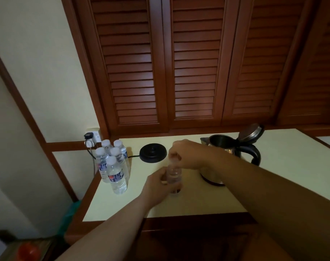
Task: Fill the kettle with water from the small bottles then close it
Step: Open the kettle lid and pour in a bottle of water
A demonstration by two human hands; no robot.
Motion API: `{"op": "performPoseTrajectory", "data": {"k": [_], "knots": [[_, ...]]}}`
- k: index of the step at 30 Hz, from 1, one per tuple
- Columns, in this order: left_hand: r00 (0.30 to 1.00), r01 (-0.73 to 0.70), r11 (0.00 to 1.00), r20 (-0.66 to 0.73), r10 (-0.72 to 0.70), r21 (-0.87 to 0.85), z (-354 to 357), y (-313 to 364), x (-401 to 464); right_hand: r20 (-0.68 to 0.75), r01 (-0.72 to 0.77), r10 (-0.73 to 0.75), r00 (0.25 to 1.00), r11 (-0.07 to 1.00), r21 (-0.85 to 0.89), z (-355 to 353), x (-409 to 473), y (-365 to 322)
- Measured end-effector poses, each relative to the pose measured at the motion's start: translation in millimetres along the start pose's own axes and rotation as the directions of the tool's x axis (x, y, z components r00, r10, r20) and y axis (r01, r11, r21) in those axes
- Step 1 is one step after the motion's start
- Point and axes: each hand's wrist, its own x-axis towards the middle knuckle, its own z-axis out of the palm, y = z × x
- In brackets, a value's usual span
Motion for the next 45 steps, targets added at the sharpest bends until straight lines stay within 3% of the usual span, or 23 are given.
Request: {"op": "performPoseTrajectory", "data": {"k": [4, 8, 12, 16, 23, 27, 30, 33, 38, 41, 45], "knots": [[0.998, -0.013, 1.0, 0.054, 0.014, -0.017, -3, -4, 6, 0.048, -0.028, 0.027, 0.998, 1.0, 0.008, -3, 1, -3], [0.998, -0.018, 1.0, 0.067, 0.02, -0.025, -2, -12, 8, -0.038, -0.122, 0.121, 0.992, 0.992, -0.037, 5, 1, -4], [0.995, -0.043, 0.999, 0.091, 0.045, -0.027, -3, -13, 9, -0.116, -0.07, 0.084, 0.99, 0.99, 0.12, -5, -11, -6], [0.997, -0.042, 0.998, 0.058, 0.045, -0.052, 2, -13, 4, -0.217, -0.208, 0.236, 0.947, 0.967, 0.144, 5, -29, 14], [0.999, -0.026, 0.99, 0.036, 0.031, -0.14, 6, -6, -7, -0.145, -0.467, 0.497, 0.855, 0.862, 0.2, 86, -68, 41], [0.997, -0.058, 0.99, 0.039, 0.064, -0.125, 9, -5, -4, -0.079, -0.481, 0.504, 0.86, 0.853, 0.204, 120, -75, 47], [0.998, -0.057, 0.992, 0.015, 0.059, -0.113, 12, -6, -1, -0.115, -0.466, 0.497, 0.86, 0.857, 0.22, 131, -88, 54], [0.998, -0.064, 0.992, -0.015, 0.063, -0.108, 14, 0, 2, -0.208, -0.482, 0.505, 0.838, 0.863, 0.153, 133, -109, 68], [0.99, -0.11, 0.99, -0.097, 0.101, -0.092, 13, 26, 25, -0.215, -0.575, 0.562, 0.799, 0.818, -0.001, 133, -145, 107], [0.982, -0.165, 0.984, -0.102, 0.159, -0.063, 9, 49, 42, -0.215, -0.629, 0.619, 0.755, 0.777, 0.029, 136, -156, 128], [0.983, -0.179, 0.983, -0.043, 0.178, -0.024, 6, 79, 65, -0.138, -0.636, 0.641, 0.755, 0.767, 0.084, 143, -158, 144]]}}
